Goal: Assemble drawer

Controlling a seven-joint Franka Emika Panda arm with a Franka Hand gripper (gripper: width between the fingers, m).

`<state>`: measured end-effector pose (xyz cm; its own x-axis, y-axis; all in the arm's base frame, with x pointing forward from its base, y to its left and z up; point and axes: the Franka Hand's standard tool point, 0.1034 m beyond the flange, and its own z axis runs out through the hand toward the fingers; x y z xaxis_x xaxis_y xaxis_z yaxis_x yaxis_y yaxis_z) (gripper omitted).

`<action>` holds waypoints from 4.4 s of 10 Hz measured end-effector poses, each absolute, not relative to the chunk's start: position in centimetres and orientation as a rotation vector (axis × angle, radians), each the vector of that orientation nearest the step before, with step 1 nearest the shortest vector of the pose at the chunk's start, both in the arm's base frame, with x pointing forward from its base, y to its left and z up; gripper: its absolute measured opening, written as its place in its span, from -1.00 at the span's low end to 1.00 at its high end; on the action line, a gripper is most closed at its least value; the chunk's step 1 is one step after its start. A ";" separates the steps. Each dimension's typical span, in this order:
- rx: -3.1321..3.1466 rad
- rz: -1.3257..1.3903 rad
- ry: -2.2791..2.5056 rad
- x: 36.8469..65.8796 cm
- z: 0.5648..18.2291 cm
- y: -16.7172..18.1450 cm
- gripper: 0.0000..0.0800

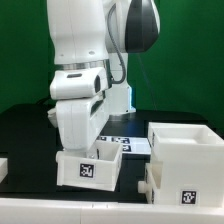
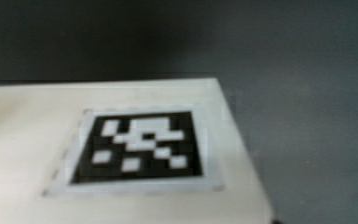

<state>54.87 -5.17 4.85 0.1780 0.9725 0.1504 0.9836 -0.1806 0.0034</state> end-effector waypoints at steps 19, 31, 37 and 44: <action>-2.200 -0.204 -2.077 55.6 5.3 0.3 -0.91; -2.246 -0.247 -2.062 55.6 5.2 0.4 -0.91; -2.221 -0.235 -2.115 56.3 5.3 0.2 -0.90; -2.222 -0.235 -2.115 56.3 5.3 0.1 -0.90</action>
Offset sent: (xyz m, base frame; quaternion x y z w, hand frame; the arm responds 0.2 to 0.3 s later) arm 0.0026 0.0308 0.0073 0.0115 -0.0080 -0.0710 0.9974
